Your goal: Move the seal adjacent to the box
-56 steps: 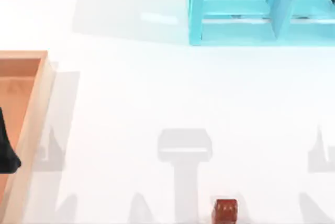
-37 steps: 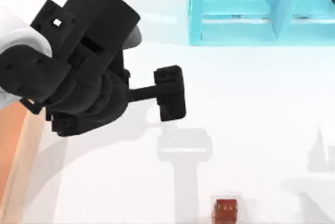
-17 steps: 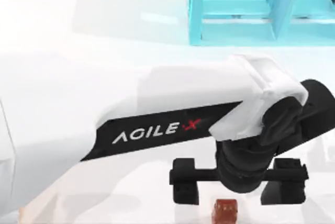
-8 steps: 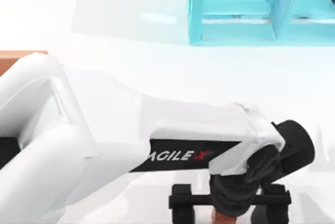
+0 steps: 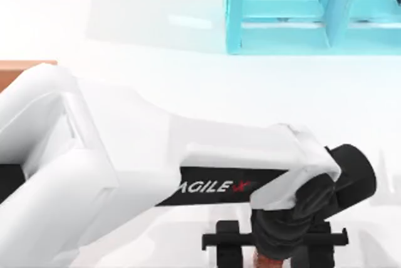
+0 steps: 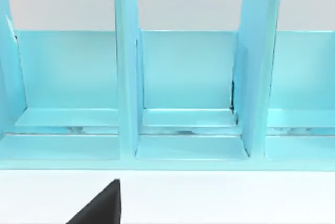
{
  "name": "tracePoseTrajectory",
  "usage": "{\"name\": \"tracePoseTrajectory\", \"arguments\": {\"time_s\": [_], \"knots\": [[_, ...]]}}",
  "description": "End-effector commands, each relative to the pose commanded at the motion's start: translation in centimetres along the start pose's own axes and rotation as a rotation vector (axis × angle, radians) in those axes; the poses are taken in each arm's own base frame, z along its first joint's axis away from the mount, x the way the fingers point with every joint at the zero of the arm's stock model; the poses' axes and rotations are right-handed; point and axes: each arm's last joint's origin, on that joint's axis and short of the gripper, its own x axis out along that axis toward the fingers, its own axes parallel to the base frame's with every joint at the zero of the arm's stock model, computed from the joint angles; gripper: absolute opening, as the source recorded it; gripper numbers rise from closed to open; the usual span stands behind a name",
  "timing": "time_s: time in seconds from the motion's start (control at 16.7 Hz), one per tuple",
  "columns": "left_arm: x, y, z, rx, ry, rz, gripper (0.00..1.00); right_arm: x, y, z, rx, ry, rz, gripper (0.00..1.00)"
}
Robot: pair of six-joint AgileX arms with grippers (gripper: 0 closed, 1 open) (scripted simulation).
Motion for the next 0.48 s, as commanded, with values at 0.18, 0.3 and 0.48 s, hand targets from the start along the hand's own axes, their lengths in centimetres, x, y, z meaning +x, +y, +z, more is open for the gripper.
{"name": "tracePoseTrajectory", "arguments": {"time_s": [0.18, 0.3, 0.48], "knots": [[0.0, 0.0, 0.0, 0.0, 0.0, 0.0, 0.32, 0.0, 0.0, 0.0, 0.0, 0.0, 0.0, 1.0], [0.0, 0.0, 0.0, 0.0, 0.0, 0.0, 0.17, 0.0, 0.0, 0.0, 0.0, 0.0, 0.0, 1.0], [0.0, 0.0, 0.0, 0.0, 0.0, 0.0, 0.0, 0.0, 0.0, 0.0, 0.0, 0.0, 0.0, 1.0]]}}
